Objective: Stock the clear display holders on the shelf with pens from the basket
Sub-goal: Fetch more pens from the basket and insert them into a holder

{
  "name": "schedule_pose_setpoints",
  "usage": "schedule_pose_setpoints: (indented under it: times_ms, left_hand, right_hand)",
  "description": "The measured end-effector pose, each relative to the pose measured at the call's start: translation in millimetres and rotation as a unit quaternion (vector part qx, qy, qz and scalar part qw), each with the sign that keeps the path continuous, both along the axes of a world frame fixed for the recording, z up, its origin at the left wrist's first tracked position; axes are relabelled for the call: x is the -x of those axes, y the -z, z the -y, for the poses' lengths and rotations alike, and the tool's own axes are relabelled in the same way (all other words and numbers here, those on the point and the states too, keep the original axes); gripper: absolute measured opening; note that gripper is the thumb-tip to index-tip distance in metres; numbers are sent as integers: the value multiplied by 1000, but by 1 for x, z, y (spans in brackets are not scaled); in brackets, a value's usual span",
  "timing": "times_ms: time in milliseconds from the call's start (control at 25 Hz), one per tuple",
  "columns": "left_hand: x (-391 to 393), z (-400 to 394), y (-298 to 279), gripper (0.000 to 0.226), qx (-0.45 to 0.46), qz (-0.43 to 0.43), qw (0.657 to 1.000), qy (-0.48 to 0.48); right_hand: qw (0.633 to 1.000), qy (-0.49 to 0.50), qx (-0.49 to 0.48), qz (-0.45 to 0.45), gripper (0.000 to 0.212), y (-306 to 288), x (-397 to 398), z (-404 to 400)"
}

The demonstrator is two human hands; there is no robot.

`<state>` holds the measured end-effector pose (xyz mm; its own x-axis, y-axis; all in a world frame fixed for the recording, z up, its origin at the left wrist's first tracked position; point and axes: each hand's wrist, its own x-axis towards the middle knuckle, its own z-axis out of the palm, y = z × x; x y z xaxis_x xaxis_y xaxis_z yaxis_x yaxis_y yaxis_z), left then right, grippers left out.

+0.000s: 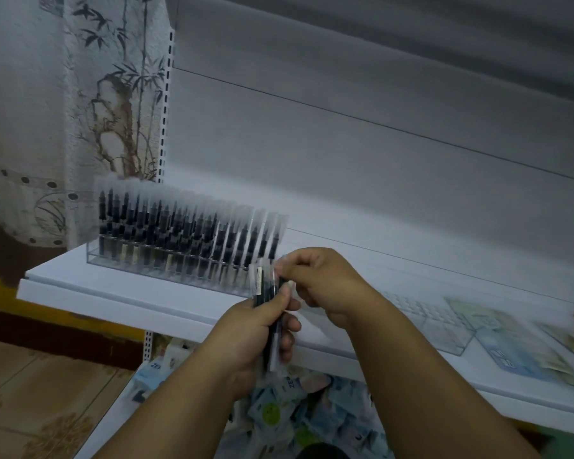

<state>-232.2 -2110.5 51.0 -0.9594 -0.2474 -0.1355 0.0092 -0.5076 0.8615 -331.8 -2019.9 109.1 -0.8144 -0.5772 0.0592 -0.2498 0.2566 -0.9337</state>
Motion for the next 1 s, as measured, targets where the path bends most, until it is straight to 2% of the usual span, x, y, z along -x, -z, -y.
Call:
schedule_pose_setpoints:
  times_ms: [120, 200, 280, 320, 360, 440, 480, 520, 560, 600, 640, 760, 800, 840, 1000]
  left_hand:
    - [10, -7, -1, 38, -28, 10, 1000, -10]
    - [17, -11, -3, 31, -49, 5, 999, -17]
    - [23, -17, -4, 26, -63, -12, 998, -29]
    - [26, -19, -5, 25, -72, -20, 996, -38]
    - [29, -20, -6, 24, -80, -26, 995, -46]
    - [32, -21, -7, 26, -88, -36, 994, -54]
    - [32, -21, -7, 30, -89, -39, 994, -53]
    - [32, -21, -7, 33, -91, -43, 994, -51]
    - [32, -20, -7, 35, -92, -46, 993, -48]
    - [31, -20, -6, 36, -93, -50, 993, -48]
    - [31, -18, -5, 36, -92, -52, 993, -51]
    - [30, -12, -2, 32, -86, -44, 993, -62]
    - [30, -10, -2, 30, -87, -41, 993, -61]
    - [31, -9, -2, 28, -89, -38, 993, -60]
    - [30, -7, -2, 24, -91, -35, 994, -54]
  right_hand:
    - [981, 129, 142, 28, 11, -12, 15, -19]
    - [966, 176, 188, -5, 12, -17, 23, -28]
    - [962, 211, 136, -103, 27, -13, 26, -34]
    - [953, 227, 75, -188, 30, -8, 24, -36]
    - [928, 227, -1, -295, 28, -1, 22, -38]
    - [829, 193, -123, -511, 29, 15, 19, -41]
    - [774, 179, -152, -588, 31, 23, 21, -42]
    - [734, 177, -164, -634, 33, 29, 24, -44]
    - [716, 183, -160, -655, 32, 31, 28, -46]
    - [722, 198, -149, -646, 28, 30, 30, -46]
    - [750, 220, -133, -609, 22, 25, 32, -45]
    - [889, 240, -42, -388, 19, 7, 43, -35]
    - [920, 226, -10, -321, 17, 3, 46, -30]
    - [931, 219, 2, -291, 13, 1, 48, -24]
    - [919, 218, -56, -323, 6, 5, 51, -12]
